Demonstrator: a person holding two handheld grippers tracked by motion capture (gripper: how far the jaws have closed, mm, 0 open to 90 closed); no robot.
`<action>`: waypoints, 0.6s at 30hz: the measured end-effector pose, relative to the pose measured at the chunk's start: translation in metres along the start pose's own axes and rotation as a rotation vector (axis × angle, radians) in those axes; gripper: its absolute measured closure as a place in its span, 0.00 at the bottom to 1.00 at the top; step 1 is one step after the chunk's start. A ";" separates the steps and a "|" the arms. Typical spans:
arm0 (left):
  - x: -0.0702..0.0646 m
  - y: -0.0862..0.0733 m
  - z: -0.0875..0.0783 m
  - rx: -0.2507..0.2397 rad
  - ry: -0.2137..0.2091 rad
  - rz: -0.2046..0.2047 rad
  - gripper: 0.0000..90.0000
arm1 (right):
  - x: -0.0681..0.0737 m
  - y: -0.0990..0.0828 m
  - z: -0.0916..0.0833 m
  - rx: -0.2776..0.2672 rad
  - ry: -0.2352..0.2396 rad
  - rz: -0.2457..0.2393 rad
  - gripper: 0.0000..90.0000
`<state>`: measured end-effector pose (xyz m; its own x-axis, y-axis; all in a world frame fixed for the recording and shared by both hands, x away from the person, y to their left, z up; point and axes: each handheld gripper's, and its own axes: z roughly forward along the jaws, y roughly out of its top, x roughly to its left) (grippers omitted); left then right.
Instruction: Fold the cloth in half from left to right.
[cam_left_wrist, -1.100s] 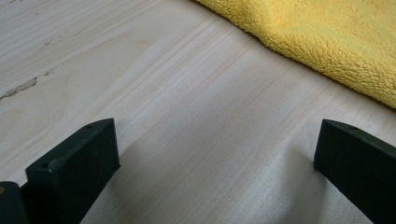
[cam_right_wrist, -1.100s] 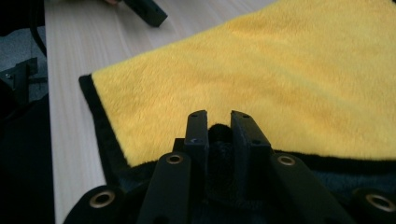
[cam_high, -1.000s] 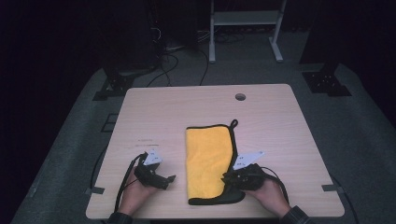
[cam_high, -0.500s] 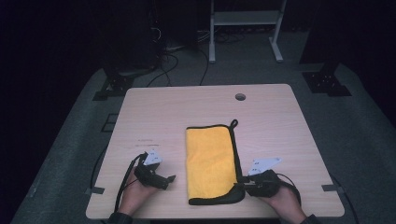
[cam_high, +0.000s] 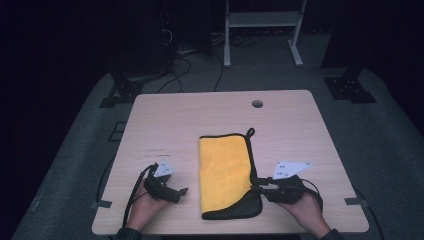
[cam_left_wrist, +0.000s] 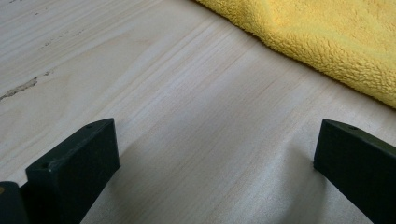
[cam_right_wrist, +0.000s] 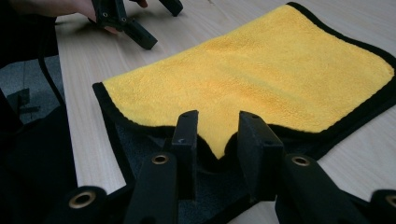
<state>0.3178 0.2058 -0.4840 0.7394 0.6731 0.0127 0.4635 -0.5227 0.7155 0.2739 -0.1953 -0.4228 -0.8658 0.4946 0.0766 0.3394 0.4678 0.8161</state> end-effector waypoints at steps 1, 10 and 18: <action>0.000 0.000 0.000 0.000 0.000 0.000 0.00 | 0.000 0.000 -0.001 -0.009 -0.006 0.001 0.75; 0.000 0.000 0.000 0.000 0.000 0.000 0.00 | -0.003 -0.006 0.004 0.040 -0.004 -0.011 0.84; 0.000 0.000 0.000 0.002 0.000 0.002 0.00 | 0.007 -0.023 0.026 0.191 0.037 -0.054 0.84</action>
<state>0.3178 0.2060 -0.4839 0.7407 0.6717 0.0142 0.4626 -0.5252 0.7143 0.2696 -0.1837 -0.4553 -0.8963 0.4395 0.0600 0.3531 0.6250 0.6962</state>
